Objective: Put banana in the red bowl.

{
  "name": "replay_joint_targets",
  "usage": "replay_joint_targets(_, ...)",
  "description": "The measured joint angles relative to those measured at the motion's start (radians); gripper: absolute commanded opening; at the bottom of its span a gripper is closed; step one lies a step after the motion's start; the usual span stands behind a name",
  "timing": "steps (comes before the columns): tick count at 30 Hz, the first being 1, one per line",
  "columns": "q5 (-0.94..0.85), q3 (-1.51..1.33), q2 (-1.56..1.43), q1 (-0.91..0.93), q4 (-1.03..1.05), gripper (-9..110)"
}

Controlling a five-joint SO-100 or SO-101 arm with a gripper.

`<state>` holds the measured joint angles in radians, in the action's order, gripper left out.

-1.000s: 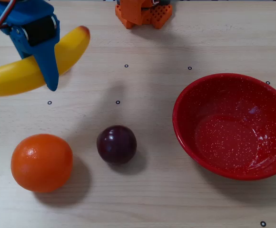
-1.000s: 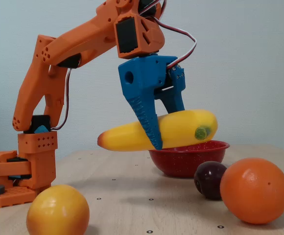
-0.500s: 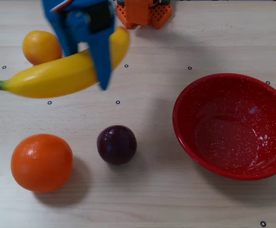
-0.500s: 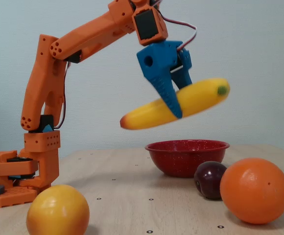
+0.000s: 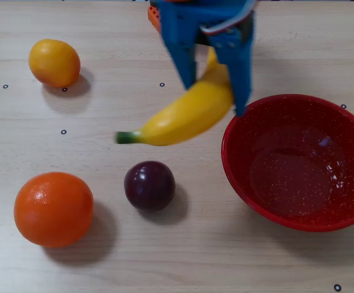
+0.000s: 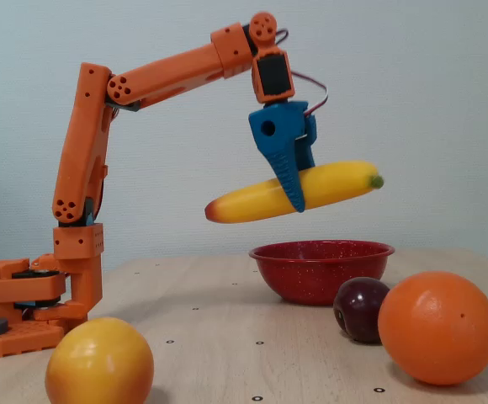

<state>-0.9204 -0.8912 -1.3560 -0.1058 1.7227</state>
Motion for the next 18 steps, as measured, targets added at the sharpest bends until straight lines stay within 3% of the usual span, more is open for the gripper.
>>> replay_joint_targets(18, 0.037, -0.008, 0.000, -0.212, -0.100, 0)
